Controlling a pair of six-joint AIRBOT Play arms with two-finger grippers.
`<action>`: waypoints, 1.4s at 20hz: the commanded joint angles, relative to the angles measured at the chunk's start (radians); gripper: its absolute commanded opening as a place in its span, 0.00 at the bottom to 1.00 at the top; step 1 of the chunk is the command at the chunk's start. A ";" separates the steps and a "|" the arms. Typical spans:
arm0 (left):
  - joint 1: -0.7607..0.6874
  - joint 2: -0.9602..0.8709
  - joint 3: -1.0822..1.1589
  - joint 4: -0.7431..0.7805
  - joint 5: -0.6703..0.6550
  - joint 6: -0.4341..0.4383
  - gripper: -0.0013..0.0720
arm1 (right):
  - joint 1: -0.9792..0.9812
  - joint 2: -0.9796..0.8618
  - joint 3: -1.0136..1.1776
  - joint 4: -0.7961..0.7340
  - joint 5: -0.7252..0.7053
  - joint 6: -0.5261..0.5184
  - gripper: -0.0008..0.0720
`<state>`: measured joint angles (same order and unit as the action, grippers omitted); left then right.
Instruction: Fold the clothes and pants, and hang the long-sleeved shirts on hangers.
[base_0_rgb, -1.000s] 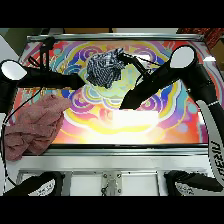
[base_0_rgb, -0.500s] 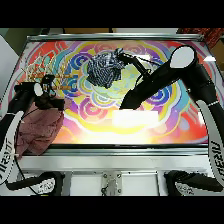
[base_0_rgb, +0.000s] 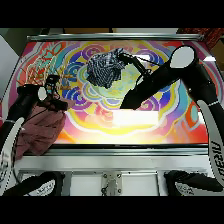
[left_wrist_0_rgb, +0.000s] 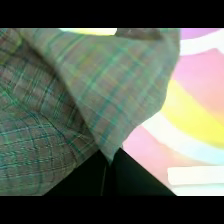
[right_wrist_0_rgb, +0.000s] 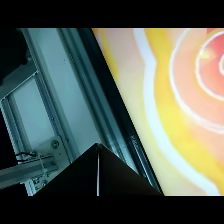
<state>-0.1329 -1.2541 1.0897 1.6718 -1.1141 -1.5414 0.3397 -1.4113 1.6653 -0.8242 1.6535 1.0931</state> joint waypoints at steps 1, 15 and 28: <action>-0.193 0.218 -0.001 -0.083 -0.020 -0.004 0.04 | -0.056 0.031 0.001 -0.124 -0.025 0.043 0.04; -0.688 -0.002 0.554 -0.183 0.202 -0.143 0.04 | -0.491 0.370 0.001 -0.493 -0.277 0.378 0.04; -0.367 -0.060 0.319 -0.182 -0.069 -0.428 0.89 | -0.494 0.360 0.000 -0.489 -0.252 0.378 0.04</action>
<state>-0.5568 -1.4094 1.6371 1.4925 -1.1538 -1.8729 -0.1535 -1.0512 1.6657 -1.3167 1.3994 1.4704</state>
